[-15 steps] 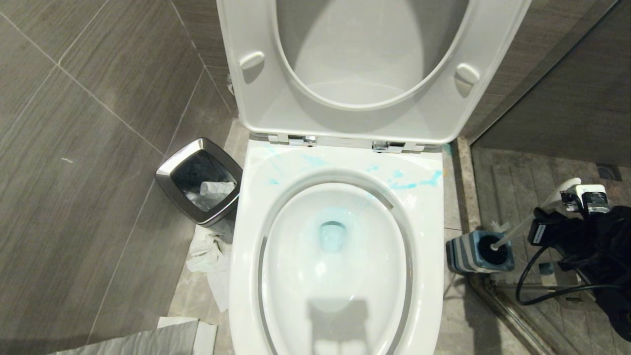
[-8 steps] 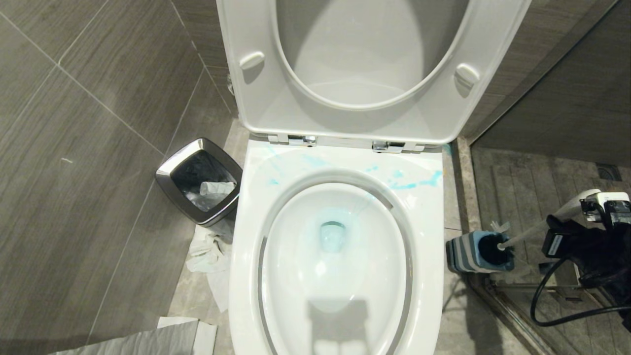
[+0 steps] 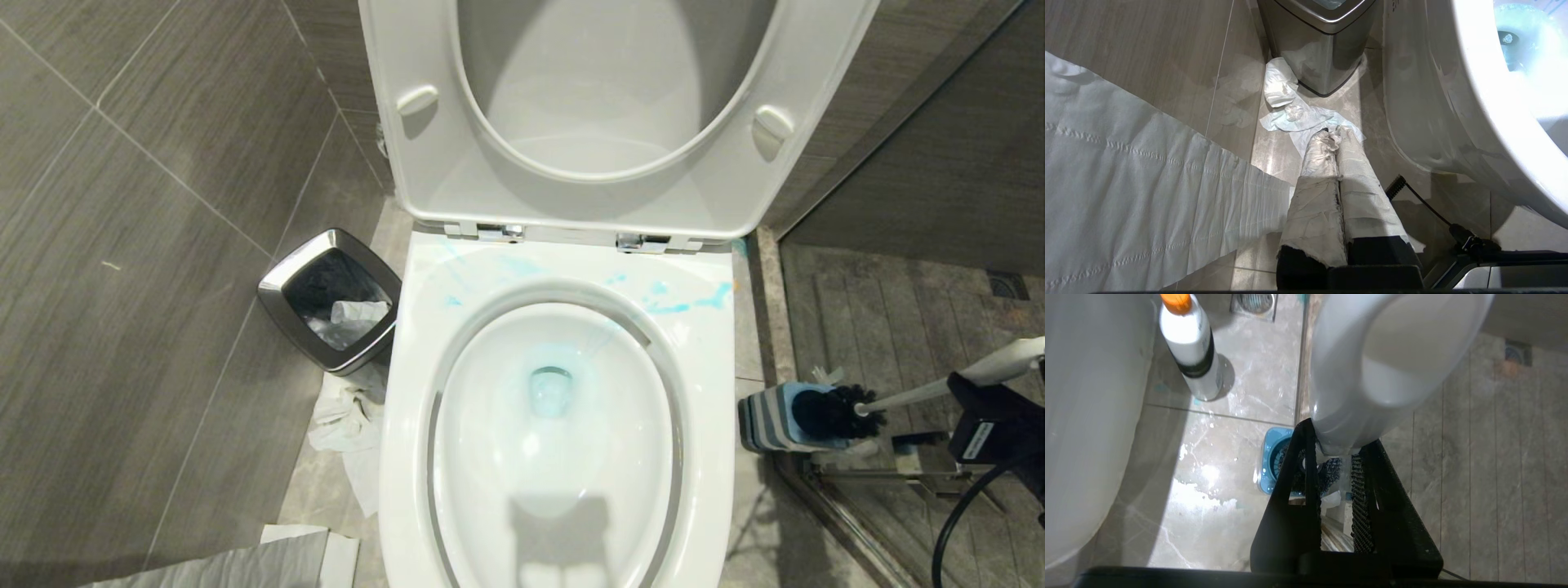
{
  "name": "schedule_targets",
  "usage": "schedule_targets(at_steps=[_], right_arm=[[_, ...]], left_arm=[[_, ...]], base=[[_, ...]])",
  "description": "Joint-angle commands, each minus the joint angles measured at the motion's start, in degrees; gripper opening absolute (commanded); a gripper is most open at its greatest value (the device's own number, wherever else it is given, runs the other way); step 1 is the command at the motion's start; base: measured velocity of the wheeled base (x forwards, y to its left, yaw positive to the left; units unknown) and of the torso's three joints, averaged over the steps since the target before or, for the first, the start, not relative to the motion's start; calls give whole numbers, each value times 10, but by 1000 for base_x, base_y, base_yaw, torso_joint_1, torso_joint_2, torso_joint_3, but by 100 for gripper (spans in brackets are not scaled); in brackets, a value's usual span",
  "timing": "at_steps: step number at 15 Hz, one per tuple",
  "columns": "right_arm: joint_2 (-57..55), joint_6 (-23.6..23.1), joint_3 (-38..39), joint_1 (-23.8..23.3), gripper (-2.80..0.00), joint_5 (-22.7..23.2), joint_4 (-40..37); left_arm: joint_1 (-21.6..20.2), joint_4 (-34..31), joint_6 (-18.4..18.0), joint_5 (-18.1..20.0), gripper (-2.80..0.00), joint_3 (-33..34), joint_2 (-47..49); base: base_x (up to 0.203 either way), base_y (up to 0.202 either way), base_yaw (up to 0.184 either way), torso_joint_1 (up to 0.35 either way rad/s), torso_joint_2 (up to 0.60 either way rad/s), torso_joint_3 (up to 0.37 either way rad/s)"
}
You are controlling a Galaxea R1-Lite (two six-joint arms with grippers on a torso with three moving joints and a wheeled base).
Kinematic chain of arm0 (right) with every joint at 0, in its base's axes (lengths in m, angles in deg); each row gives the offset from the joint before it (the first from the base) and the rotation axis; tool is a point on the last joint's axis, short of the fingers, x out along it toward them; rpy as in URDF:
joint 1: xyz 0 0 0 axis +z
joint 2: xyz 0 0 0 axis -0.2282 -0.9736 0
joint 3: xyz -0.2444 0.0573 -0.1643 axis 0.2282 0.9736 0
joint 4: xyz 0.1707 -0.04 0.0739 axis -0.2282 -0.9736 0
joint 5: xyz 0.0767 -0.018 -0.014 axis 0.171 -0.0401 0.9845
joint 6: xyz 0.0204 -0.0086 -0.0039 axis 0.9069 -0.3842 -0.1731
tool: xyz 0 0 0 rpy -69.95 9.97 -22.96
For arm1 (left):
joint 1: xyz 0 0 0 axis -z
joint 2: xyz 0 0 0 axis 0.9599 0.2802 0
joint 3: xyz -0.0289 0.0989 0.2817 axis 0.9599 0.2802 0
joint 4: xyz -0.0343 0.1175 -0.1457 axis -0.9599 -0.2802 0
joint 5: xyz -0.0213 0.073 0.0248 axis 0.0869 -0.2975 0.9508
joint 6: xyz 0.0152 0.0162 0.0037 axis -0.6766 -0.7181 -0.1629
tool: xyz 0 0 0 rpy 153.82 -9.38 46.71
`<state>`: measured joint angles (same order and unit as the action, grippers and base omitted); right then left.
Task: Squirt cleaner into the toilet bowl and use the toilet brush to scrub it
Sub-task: Scrub the toilet bowl
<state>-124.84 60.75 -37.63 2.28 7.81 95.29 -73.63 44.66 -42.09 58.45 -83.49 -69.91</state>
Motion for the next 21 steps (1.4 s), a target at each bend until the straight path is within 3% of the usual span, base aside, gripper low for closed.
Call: schedule_targets(at_steps=[1, 16, 18, 21], right_arm=[[31, -1, 9, 0, -280, -1, 5], [68, 3, -10, 0, -280, 1, -15], [87, 8, -51, 0, -280, 1, -71], [143, 18, -138, 0, -280, 8, -250]], left_arm=[[0, 0, 0, 0, -280, 1, 0], [0, 0, 0, 0, -280, 1, 0], [0, 0, 0, 0, -280, 1, 0], [0, 0, 0, 0, -280, 1, 0]], base=[[0, 0, 0, 0, 0, 0], [0, 0, 0, 0, 0, 0], [0, 0, 0, 0, 0, 0], [0, 0, 0, 0, 0, 0]])
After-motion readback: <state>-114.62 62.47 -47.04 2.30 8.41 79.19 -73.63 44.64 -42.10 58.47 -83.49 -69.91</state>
